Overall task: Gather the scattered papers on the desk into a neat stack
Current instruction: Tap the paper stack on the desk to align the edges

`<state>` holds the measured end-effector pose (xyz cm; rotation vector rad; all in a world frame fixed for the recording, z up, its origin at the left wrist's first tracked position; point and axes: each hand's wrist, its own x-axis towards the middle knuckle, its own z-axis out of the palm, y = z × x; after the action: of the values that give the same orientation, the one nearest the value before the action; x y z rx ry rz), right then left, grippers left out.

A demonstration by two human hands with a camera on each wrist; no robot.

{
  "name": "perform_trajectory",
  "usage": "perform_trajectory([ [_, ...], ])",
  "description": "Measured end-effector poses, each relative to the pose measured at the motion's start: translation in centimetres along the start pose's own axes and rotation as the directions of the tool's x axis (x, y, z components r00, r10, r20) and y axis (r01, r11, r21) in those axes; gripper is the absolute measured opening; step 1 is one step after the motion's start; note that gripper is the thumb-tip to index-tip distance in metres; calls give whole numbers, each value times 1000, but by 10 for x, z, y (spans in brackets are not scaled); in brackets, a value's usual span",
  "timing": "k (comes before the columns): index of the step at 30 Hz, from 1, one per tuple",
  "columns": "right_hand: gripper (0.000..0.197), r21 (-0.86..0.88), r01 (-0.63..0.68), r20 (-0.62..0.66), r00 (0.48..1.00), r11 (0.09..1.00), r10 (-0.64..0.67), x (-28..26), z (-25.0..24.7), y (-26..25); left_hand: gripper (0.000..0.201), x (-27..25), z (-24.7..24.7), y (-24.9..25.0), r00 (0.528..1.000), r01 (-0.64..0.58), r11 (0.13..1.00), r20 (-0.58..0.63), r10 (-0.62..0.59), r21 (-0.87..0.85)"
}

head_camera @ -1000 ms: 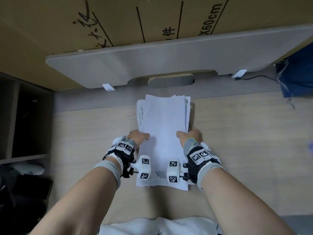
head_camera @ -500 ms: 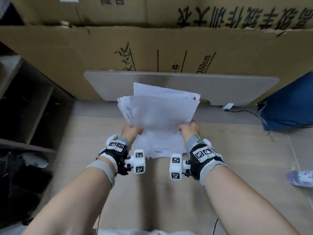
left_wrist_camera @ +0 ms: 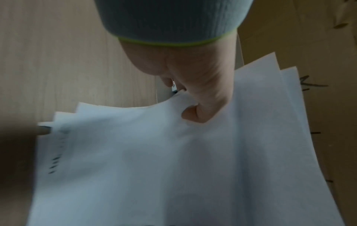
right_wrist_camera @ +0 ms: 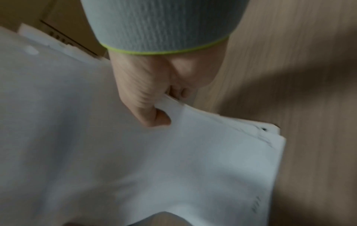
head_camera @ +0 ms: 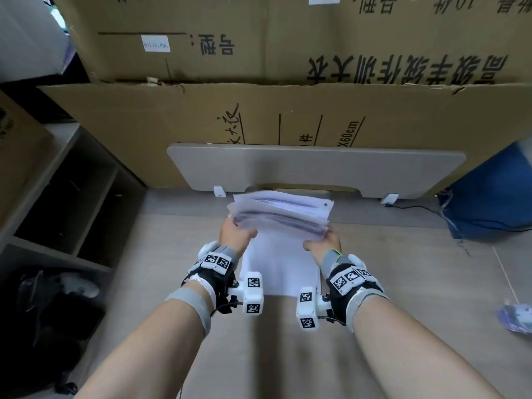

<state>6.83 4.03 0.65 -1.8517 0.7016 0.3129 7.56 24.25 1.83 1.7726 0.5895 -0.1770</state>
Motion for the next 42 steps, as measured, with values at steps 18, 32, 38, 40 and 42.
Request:
perform_trajectory([
  [18, 29, -20, 13, 136, 991, 1000, -10, 49, 9, 17, 22, 46, 6, -30, 994, 93, 992, 45, -97, 89],
  [32, 99, -353, -356, 298, 834, 865, 465, 44, 55, 135, 50, 36, -2, -137, 732, 662, 716, 16, -682, 221],
  [38, 93, -628, -193, 398, 752, 754, 525, 40, 59, 132, 75, 22, -19, -146, 696, 681, 705, 122, -707, 199],
  [40, 68, -743, -119, 359, 760, 659, 542, 41, 55, 128, 61, 19, -19, -152, 707, 648, 717, 146, -692, 258],
  [42, 54, -666, -139, 351, 809, 733, 472, 41, 52, 111, 48, 21, -17, -148, 770, 578, 762, 115, -628, 290],
])
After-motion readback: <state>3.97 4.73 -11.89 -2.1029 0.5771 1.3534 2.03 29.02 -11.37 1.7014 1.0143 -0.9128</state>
